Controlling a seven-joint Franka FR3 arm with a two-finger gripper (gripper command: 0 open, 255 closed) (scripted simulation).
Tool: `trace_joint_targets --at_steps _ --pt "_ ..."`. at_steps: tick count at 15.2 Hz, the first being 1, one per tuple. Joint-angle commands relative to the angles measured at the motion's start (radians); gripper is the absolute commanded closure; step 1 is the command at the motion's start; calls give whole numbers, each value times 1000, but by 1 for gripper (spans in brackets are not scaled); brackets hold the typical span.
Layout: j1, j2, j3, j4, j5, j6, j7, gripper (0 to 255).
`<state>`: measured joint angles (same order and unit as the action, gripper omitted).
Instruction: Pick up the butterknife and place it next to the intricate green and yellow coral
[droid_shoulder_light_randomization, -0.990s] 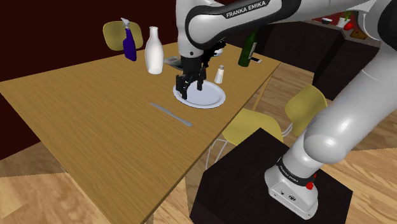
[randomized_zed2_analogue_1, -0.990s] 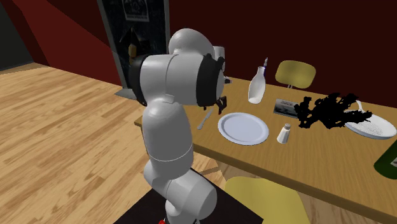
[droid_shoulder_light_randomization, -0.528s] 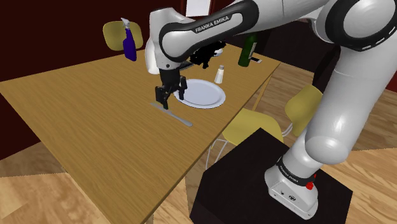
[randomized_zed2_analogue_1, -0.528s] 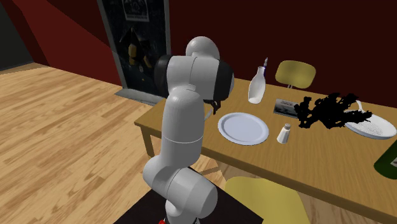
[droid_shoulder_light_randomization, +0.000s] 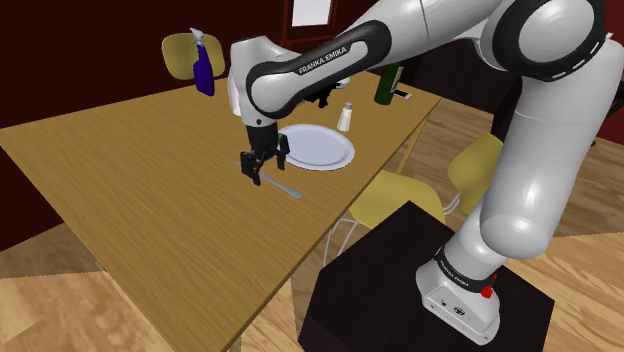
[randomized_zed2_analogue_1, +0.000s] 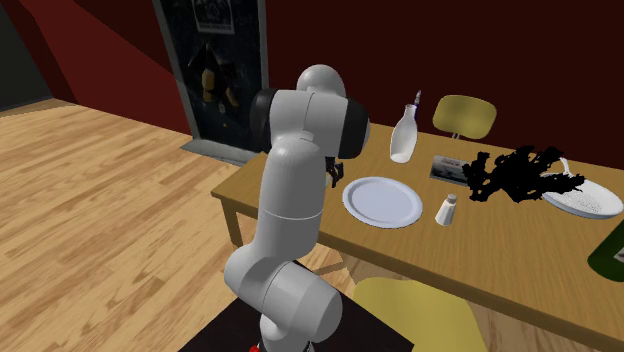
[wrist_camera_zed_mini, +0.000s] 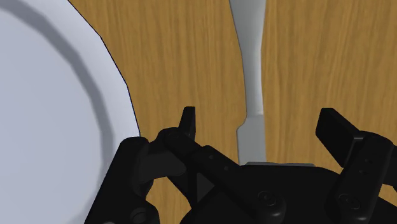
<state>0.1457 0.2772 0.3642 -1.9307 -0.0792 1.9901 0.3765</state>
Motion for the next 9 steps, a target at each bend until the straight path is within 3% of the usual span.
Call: trace_joint_targets --at_steps 1,8,9 --pt "0 5 -1 -10 -2 14 1 0" --pt "0 5 -1 -10 -2 14 1 0" --pt "0 5 -1 -10 -2 14 1 255"
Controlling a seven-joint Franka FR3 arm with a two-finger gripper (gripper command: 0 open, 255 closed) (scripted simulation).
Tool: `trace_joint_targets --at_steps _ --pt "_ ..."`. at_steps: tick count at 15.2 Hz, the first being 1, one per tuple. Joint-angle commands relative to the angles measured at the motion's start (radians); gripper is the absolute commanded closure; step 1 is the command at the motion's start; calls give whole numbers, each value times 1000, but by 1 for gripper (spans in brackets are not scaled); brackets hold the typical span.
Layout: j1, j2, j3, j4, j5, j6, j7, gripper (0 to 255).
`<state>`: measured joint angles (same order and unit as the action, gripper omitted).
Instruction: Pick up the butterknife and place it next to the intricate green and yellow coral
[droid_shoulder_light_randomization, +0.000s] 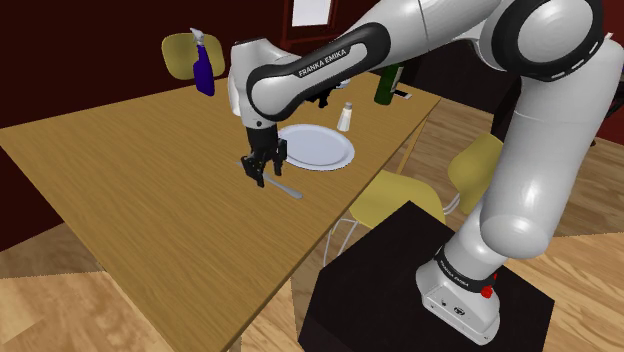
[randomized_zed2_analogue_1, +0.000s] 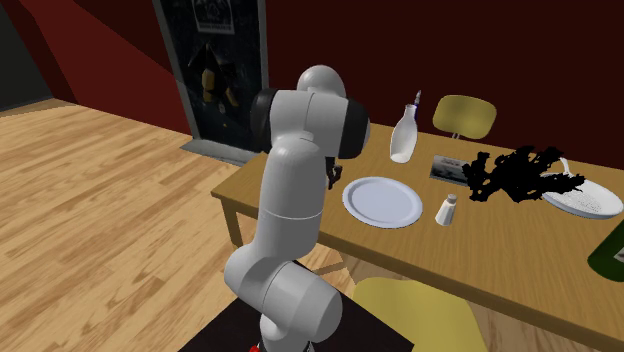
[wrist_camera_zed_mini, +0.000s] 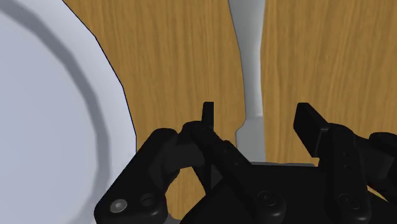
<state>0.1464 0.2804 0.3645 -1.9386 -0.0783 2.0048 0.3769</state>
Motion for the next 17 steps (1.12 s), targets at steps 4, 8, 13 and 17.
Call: trace_joint_targets --at_steps 4,8,13,17 --pt "-3 4 -3 0 -4 -1 -3 255" --pt "-3 8 -4 10 -6 -6 -4 255" --pt "-4 -25 2 20 8 -47 -6 255" --pt "-7 -49 5 45 18 -95 -12 255"
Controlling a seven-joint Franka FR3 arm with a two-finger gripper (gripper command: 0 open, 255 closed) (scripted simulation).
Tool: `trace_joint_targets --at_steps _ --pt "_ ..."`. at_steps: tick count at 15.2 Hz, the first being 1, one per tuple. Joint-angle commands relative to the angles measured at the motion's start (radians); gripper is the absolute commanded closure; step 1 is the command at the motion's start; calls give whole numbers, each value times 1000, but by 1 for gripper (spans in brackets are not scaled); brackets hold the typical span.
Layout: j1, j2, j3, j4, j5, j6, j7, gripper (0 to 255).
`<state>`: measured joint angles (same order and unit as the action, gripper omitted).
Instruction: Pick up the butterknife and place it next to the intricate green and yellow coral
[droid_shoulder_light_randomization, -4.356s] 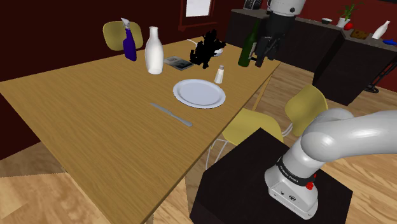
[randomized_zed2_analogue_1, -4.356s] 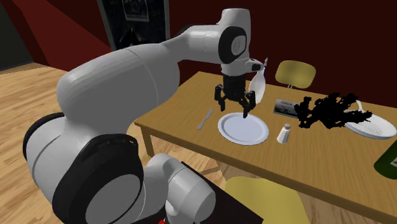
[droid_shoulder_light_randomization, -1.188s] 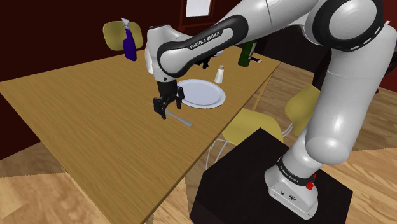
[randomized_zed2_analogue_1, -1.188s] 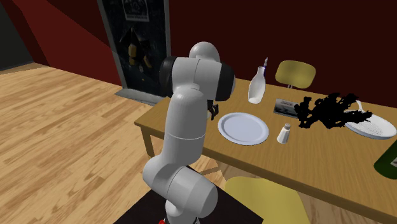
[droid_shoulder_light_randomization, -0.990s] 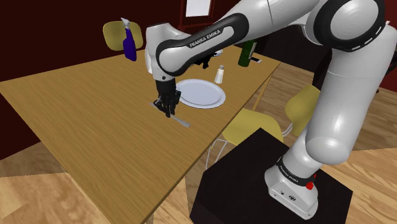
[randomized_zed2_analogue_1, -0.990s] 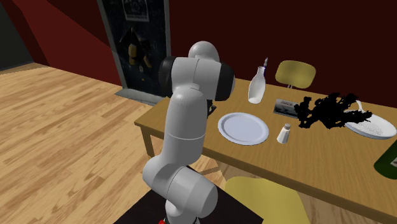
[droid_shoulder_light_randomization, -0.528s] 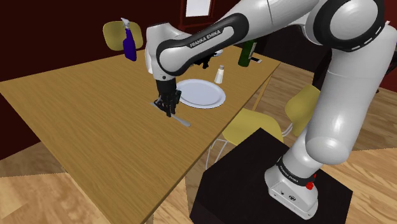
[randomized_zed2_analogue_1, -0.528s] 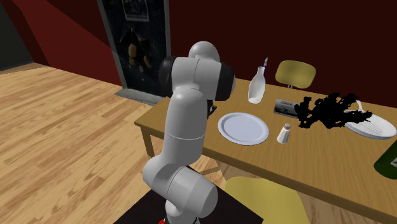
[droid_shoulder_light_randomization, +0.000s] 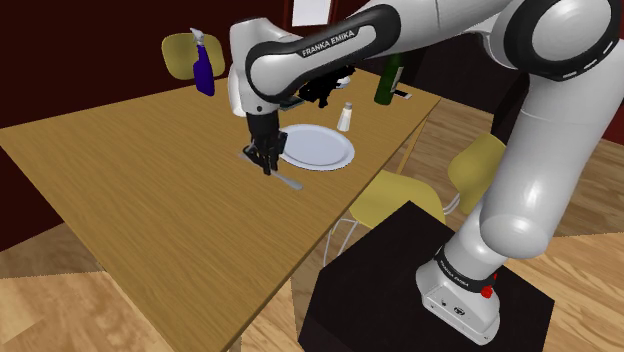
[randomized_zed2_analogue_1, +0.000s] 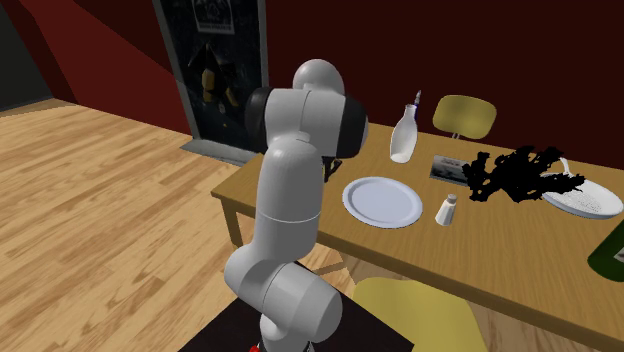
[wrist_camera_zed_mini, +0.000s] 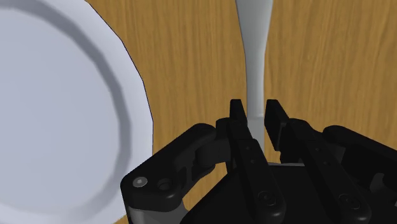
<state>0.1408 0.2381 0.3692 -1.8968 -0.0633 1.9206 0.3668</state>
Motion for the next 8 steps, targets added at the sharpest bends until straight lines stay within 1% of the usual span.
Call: trace_joint_targets --at_steps 1,8 --pt "-1 -12 1 11 5 -22 -3 255" --pt "-4 -45 4 65 18 -108 -11 255"
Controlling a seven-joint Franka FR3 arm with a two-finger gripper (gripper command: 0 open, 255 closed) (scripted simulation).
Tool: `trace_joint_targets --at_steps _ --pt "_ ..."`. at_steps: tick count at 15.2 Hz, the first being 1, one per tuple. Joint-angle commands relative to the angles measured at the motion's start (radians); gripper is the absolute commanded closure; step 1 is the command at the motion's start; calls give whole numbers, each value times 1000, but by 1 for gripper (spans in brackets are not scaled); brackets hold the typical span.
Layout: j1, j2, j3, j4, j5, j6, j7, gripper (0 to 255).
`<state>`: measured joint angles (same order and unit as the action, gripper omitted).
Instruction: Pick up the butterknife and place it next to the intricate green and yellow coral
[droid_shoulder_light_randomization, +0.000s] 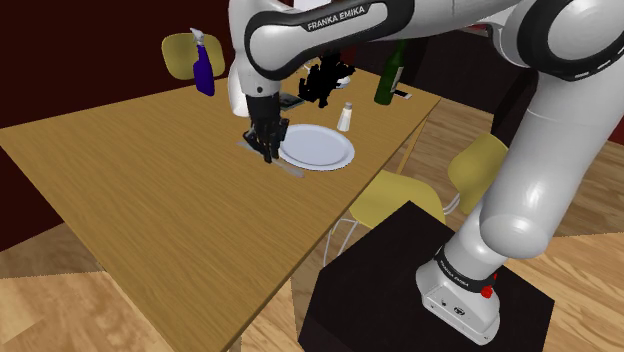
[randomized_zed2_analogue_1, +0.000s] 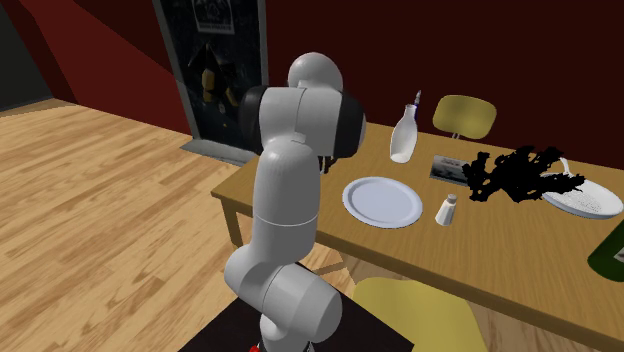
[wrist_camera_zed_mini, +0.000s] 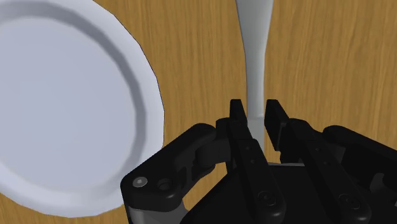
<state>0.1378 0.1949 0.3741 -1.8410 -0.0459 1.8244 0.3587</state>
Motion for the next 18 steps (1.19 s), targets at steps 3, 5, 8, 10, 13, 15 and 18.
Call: trace_joint_targets --at_steps 3,5,8,10,13,15,18 --pt "-2 -13 0 37 5 -49 -5 255" --pt "-2 -19 1 56 8 -74 -6 255" --pt "-3 -27 2 87 11 -112 -8 255" --pt "-3 -31 2 109 12 -138 -9 255" --pt "-2 -36 3 144 14 -177 -9 255" --pt "-2 -38 3 168 15 -203 -10 255" --pt "-1 -39 4 207 16 -243 -9 255"
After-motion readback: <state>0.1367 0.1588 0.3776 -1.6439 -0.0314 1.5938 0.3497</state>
